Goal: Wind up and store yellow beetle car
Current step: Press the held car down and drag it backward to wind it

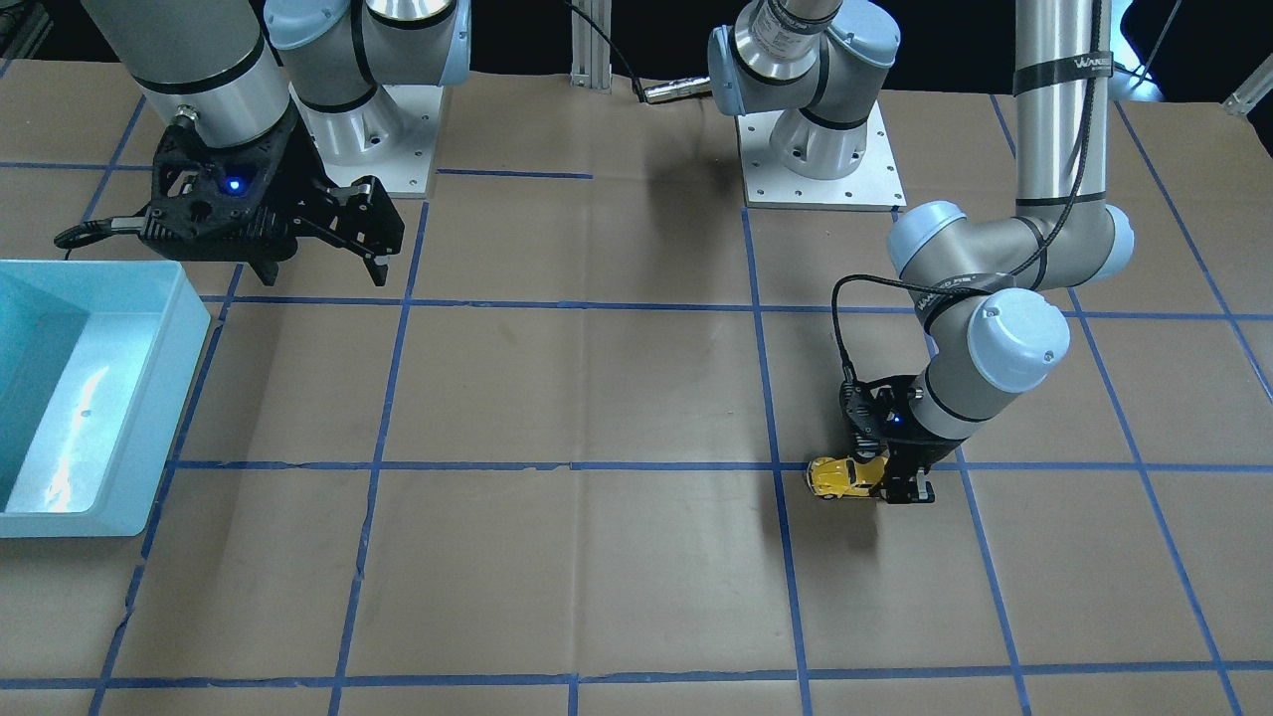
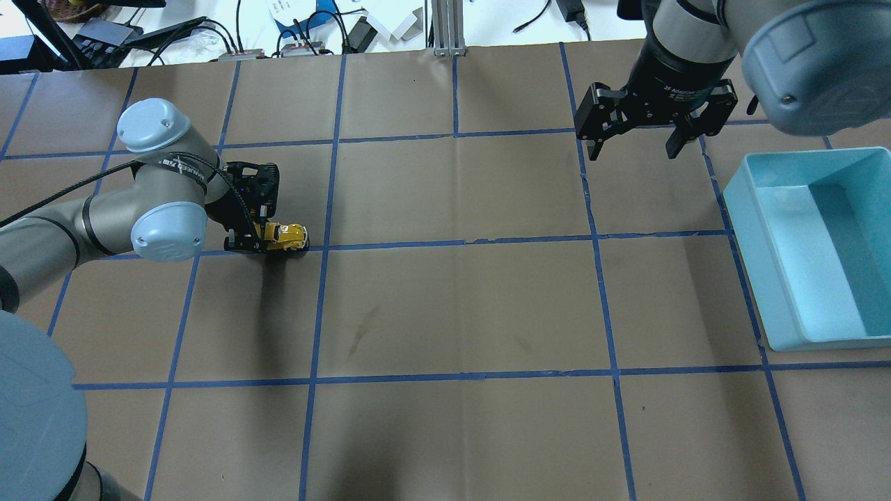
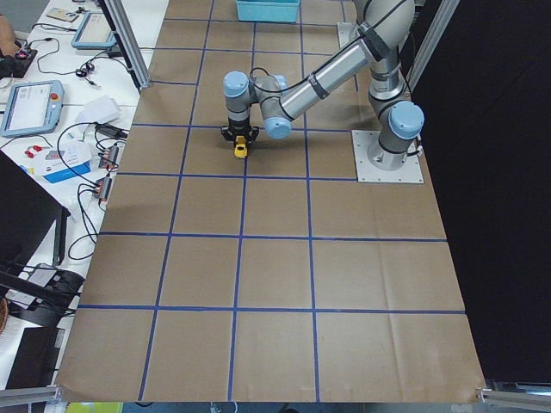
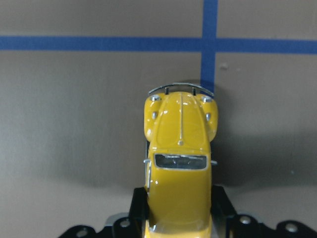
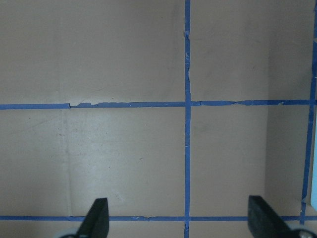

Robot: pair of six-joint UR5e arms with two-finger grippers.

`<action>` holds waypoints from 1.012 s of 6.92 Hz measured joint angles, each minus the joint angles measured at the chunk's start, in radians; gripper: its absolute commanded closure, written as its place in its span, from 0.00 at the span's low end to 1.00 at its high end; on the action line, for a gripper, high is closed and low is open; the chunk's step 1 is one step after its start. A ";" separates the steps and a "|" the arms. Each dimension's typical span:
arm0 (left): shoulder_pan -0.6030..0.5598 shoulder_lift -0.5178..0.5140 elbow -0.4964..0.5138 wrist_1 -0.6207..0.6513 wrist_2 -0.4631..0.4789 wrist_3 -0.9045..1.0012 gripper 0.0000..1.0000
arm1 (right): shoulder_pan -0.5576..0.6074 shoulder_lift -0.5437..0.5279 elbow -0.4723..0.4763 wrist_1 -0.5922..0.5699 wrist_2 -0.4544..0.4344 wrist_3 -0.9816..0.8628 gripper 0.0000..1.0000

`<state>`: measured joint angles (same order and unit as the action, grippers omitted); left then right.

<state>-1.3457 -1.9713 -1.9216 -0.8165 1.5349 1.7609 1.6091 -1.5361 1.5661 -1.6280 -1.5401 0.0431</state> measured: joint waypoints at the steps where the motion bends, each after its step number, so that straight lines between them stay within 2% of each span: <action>1: 0.016 0.001 -0.002 0.000 -0.001 0.016 0.67 | 0.000 -0.001 -0.001 0.000 0.000 0.000 0.00; 4: 0.030 0.002 -0.005 0.002 0.000 0.029 0.61 | 0.000 -0.002 -0.001 0.003 0.000 -0.001 0.00; 7: 0.033 0.003 -0.007 0.006 0.001 0.029 0.61 | -0.002 -0.002 0.004 0.003 0.000 -0.001 0.00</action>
<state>-1.3129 -1.9684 -1.9283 -0.8104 1.5358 1.7901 1.6075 -1.5376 1.5700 -1.6252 -1.5401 0.0422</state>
